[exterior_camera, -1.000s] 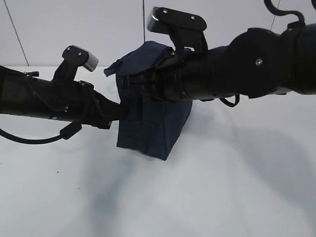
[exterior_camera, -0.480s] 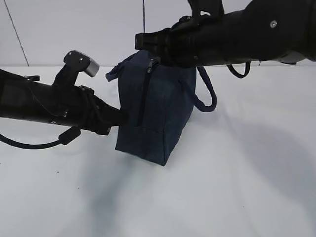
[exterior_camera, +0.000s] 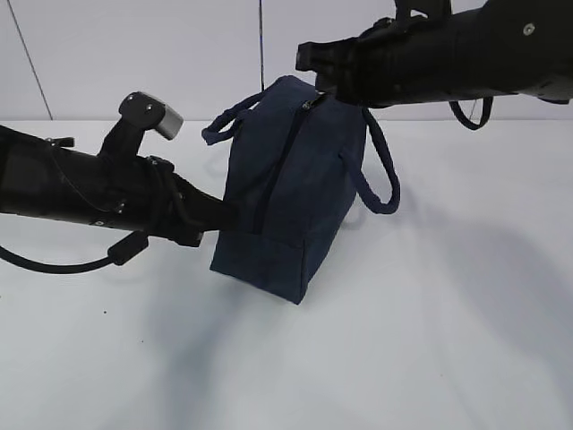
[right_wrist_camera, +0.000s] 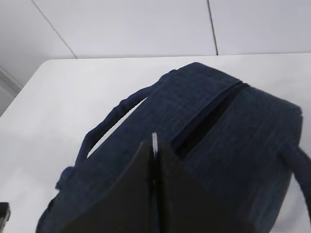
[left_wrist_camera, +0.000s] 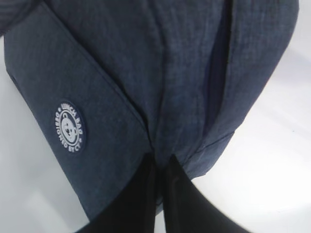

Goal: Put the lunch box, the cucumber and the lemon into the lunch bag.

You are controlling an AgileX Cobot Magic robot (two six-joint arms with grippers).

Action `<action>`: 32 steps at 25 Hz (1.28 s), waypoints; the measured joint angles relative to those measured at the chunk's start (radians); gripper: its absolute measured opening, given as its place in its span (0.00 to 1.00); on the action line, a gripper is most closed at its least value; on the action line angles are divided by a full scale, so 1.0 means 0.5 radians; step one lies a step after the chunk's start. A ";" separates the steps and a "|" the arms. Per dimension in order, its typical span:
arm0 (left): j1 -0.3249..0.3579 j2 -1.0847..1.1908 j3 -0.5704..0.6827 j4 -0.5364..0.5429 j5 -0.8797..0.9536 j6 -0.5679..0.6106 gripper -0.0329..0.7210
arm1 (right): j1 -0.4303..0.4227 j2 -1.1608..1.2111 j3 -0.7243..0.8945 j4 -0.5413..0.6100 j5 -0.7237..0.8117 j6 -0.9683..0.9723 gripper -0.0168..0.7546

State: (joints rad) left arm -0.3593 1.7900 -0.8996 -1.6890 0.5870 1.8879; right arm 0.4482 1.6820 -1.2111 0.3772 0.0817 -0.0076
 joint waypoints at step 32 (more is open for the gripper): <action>0.000 0.000 0.000 0.236 0.004 -0.220 0.03 | -0.349 0.675 -0.702 -0.003 0.106 0.000 0.04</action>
State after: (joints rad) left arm -0.3593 1.7900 -0.8996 -1.5709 0.5891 1.7778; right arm 0.2736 2.0197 -1.5619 0.3754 0.1346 -0.0076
